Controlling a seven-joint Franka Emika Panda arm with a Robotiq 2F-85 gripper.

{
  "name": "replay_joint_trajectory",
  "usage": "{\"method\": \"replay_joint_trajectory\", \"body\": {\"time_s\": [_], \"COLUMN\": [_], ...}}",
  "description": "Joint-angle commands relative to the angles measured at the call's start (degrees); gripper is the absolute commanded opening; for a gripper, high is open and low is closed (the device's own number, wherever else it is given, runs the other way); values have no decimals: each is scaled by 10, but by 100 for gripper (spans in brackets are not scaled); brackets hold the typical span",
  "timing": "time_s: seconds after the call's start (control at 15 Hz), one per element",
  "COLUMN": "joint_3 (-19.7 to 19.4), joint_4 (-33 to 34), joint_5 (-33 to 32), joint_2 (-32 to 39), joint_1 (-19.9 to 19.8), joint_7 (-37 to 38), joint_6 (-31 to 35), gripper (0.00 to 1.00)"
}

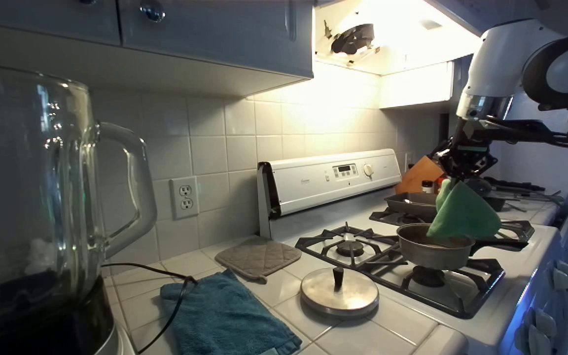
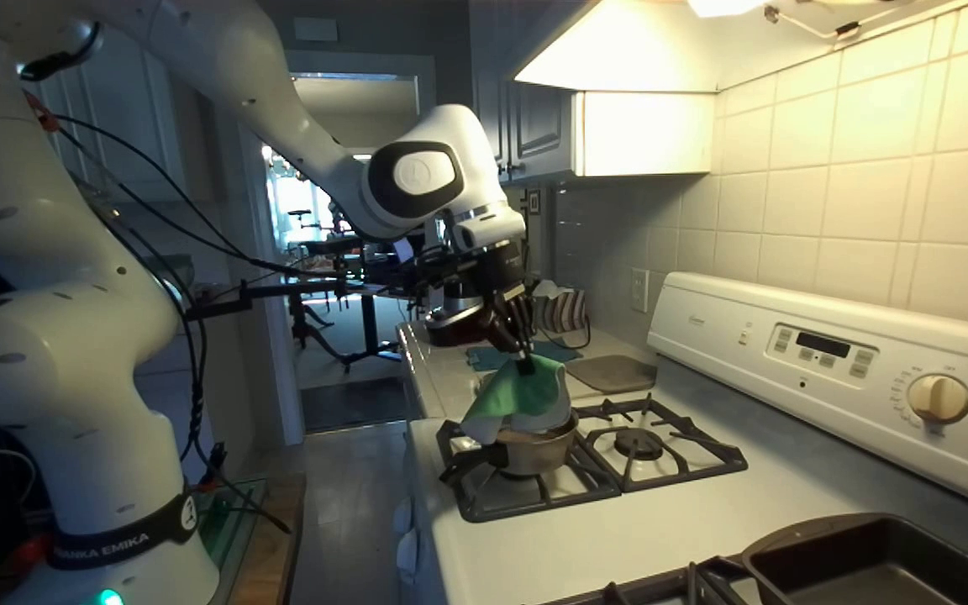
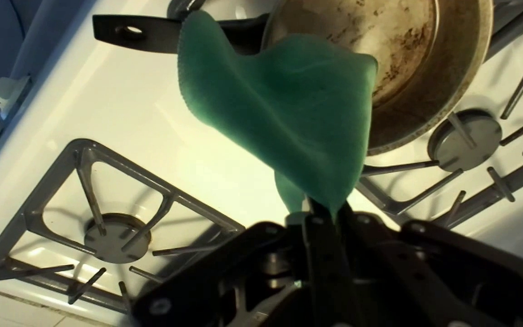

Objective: Pick up the cloth and wipe the pot

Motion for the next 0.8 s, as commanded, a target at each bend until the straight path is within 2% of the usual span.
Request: {"method": "replay_joint_trajectory", "body": {"time_s": [0.0,0.27,0.73], "joint_3": [3,4,-4], "joint_4": [7,34,79], "joint_5": [-13,-8,24], "joint_2": [25,62,113], "joint_1": [-5,3,49], "joint_7": [10,-7,-89], "joint_6": [44,66,88], "gripper": [1,1,1]}}
